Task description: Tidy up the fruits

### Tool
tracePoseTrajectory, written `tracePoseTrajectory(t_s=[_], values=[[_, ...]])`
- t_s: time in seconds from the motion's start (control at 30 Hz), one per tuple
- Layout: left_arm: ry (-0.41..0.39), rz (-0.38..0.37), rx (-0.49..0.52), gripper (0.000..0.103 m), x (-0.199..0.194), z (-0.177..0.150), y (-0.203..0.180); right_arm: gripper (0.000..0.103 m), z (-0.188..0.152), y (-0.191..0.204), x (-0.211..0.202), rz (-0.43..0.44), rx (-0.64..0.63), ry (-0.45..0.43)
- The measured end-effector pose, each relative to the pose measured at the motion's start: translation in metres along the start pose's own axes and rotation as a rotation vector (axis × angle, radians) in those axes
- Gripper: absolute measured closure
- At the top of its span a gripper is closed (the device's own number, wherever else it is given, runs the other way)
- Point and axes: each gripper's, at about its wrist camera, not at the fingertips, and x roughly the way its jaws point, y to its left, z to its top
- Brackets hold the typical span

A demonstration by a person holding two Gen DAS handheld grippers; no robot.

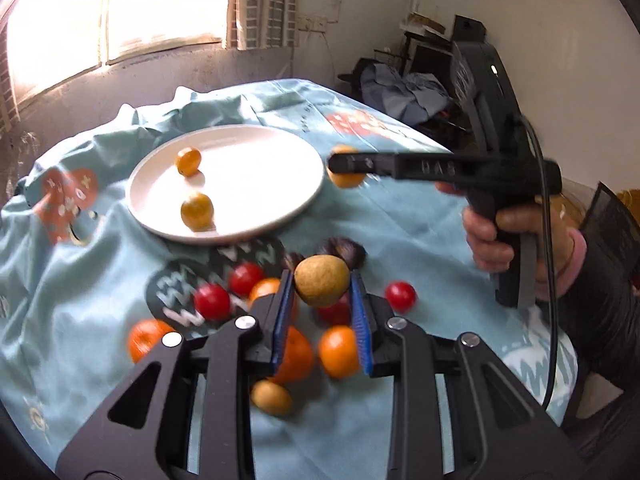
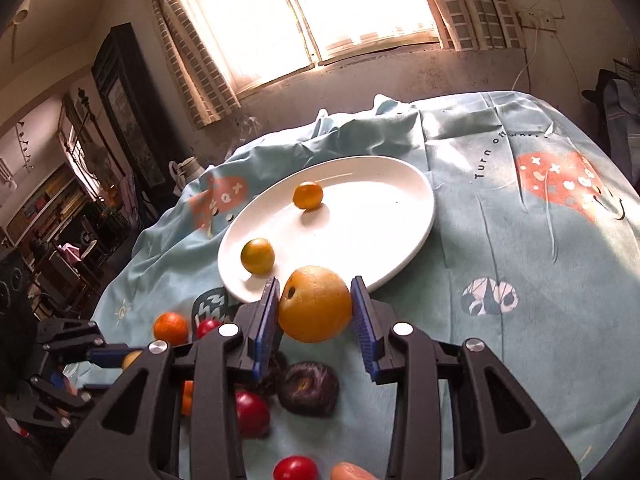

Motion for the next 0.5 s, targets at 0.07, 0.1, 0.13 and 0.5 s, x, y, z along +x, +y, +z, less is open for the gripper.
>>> tracePoseTrajectory(t_s=[0.07,0.1,0.13,0.5], values=[[0.006,0.06,-0.046,0.075,0.015,0.028,0.024,0.066,0.009,-0.006,0.02,-0.01,0.024,0.023],[0.017,0.09,-0.075,0.075,0.025,0.039,0.038,0.066,0.012,-0.008,0.028,-0.011,0.032,0.034],[0.032,0.114,-0.098,0.075,0.037,0.049,0.051,0.066,0.014,-0.01,0.037,-0.013,0.036,0.044],[0.032,0.293,-0.241,0.024,0.063,0.07,0.099,0.051,0.022,0.001,0.054,-0.027,-0.026,0.057]])
